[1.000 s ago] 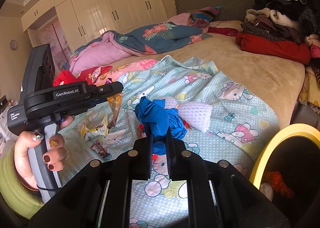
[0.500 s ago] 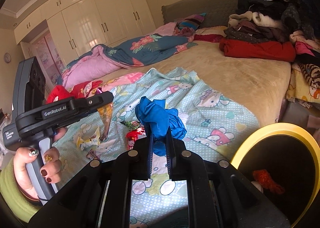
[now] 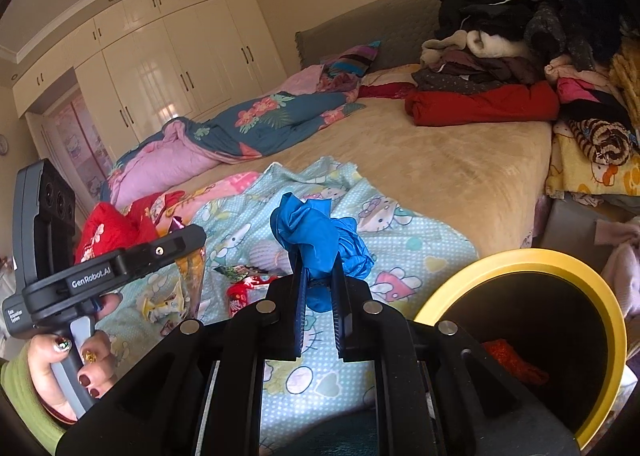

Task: Collect trash
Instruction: 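Carry the blue glove and candy wrapper over the yellow bin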

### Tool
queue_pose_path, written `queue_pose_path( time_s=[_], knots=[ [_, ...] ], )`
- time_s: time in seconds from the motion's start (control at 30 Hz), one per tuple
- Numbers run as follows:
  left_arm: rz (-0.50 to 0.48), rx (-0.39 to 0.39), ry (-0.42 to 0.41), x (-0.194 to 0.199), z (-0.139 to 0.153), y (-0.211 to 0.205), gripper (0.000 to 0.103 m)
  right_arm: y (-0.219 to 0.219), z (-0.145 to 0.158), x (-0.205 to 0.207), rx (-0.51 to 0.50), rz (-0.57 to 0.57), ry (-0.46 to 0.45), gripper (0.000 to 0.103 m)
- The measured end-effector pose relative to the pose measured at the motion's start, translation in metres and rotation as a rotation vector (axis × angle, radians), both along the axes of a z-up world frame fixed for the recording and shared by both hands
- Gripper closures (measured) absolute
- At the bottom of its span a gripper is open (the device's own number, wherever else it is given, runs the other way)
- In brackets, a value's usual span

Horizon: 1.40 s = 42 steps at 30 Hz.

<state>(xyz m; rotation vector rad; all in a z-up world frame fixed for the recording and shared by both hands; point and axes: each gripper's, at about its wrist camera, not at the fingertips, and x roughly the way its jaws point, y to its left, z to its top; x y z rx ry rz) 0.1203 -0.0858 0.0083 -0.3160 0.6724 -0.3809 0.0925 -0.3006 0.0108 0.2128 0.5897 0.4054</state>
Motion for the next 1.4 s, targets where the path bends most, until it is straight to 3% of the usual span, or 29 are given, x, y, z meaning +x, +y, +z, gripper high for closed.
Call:
queue_pose_path(
  time_s=[0.77, 1.1, 1.4],
  knots=[
    [-0.135, 0.04, -0.006, -0.011, 0.001, -0.086, 0.089, -0.098, 0.002, -0.014, 0.037, -0.22, -0.01, 0.092],
    [-0.225, 0.086, 0.0, -0.014, -0.015, -0.134, 0.089, -0.138, -0.017, -0.013, 0.054, -0.297, 0.032, 0.092],
    [-0.283, 0.123, 0.054, -0.003, -0.045, -0.167, 0.089, -0.163, -0.038, -0.011, 0.078, -0.345, 0.089, 0.092]
  ],
)
